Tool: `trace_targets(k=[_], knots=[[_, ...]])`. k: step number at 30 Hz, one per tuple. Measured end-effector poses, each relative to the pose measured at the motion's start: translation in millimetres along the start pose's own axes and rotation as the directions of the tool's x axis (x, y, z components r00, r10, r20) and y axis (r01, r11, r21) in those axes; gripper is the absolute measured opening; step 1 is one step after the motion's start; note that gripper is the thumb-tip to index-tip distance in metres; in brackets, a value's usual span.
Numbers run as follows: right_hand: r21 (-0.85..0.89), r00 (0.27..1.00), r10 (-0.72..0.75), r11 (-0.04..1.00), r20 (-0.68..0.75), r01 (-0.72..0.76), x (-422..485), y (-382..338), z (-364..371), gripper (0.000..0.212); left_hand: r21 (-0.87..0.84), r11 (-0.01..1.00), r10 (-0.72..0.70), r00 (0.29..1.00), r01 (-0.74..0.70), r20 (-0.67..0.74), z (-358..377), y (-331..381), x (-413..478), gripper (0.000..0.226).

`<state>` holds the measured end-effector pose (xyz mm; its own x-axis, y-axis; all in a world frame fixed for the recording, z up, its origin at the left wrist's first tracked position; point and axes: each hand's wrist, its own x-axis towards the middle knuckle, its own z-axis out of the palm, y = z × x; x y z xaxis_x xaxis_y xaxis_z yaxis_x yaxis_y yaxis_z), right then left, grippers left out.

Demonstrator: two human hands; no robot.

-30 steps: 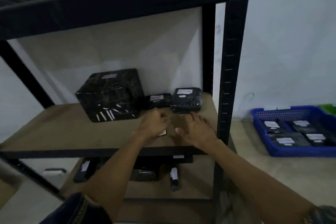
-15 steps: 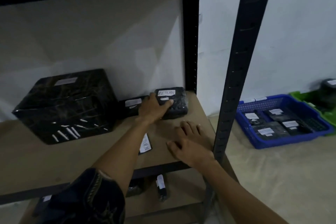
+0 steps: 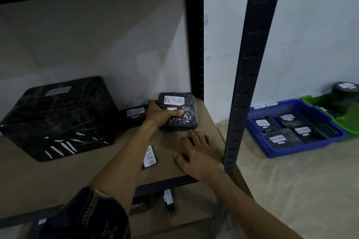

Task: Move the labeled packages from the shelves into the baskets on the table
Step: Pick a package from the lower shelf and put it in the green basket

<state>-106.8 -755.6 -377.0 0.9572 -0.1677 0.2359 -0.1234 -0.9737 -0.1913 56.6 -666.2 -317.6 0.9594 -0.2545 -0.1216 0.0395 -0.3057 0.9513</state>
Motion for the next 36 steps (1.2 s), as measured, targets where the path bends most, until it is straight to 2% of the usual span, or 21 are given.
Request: trace_targets(k=[5,10,17,21,24,30,36], knots=[[-0.011,0.999,-0.033,0.999,-0.013,0.033,0.2,1.7,1.7,0.059,-0.039,0.978,0.2,0.974,-0.205,-0.105,-1.2,-1.0,-20.8,0.093],[-0.014,0.997,-0.073,0.997,0.038,0.074,-0.1,3.1,-0.7,0.065,-0.054,0.946,0.304,0.935,-0.319,-0.184,-17.2,-4.7,-30.1,0.089],[-0.015,0.992,-0.078,0.997,0.096,0.08,-0.9,1.7,-6.2,0.075,-0.069,0.94,0.315,0.929,-0.333,-0.194,-38.4,-6.3,-39.8,0.083],[-0.04,0.992,-0.079,0.996,0.094,0.083,-1.8,-2.6,-8.6,0.069,-0.085,0.94,0.307,0.929,-0.33,-0.206,-51.2,-8.8,-45.9,0.074],[-0.04,0.99,-0.06,0.997,0.127,0.066,-2.4,-6.4,-12.1,0.055,-0.107,0.939,0.299,0.931,-0.326,-0.209,-59.6,-9.0,-53.8,0.072],[-0.025,0.979,-0.049,0.998,0.198,0.055,-8.5,-16.6,-26.0,0.051,-0.103,0.947,0.28,0.94,-0.304,-0.194,-66.7,-8.6,-76.3,0.053],[-0.062,0.969,-0.107,0.99,0.221,0.124,-26.9,-24.7,-48.4,0.044,-0.085,0.957,0.255,0.942,-0.278,-0.218,-72.5,-2.8,-113.2,0.065]])
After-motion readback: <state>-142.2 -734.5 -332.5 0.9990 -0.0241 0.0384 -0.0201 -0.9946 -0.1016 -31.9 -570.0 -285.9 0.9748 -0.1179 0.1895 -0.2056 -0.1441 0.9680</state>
